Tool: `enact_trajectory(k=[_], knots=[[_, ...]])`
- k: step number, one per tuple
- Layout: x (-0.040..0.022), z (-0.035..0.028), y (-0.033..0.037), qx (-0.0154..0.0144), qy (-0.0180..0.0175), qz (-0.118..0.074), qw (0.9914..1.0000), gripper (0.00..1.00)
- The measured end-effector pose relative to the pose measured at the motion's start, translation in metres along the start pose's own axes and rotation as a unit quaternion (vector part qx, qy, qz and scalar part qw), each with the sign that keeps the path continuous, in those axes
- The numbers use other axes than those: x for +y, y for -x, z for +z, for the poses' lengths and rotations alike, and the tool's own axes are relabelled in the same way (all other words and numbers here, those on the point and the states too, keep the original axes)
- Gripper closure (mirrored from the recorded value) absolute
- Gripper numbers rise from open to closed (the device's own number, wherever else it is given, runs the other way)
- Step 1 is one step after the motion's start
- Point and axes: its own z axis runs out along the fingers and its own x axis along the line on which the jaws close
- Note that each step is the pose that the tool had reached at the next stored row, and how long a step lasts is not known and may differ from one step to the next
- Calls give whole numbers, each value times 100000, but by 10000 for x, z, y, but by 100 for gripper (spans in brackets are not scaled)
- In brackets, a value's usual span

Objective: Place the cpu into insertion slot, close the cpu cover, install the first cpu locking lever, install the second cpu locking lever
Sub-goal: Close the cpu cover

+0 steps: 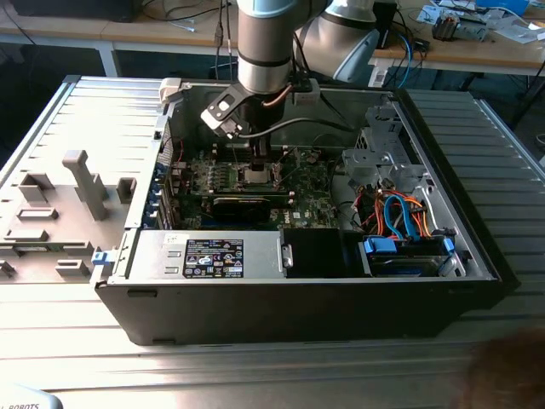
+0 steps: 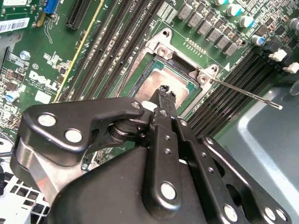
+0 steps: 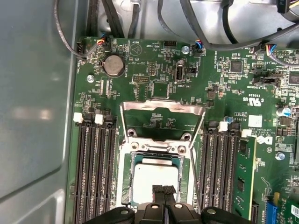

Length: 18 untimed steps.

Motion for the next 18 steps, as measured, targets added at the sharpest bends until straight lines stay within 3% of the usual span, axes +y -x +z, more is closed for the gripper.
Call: enact_trajectory(k=[6, 16, 18], knots=[[49, -1, 9, -1, -1, -1, 100000, 89], [317, -4, 37, 2, -87, -8, 100000, 89], [348, -4, 41, 4, -97, 3, 100000, 89]])
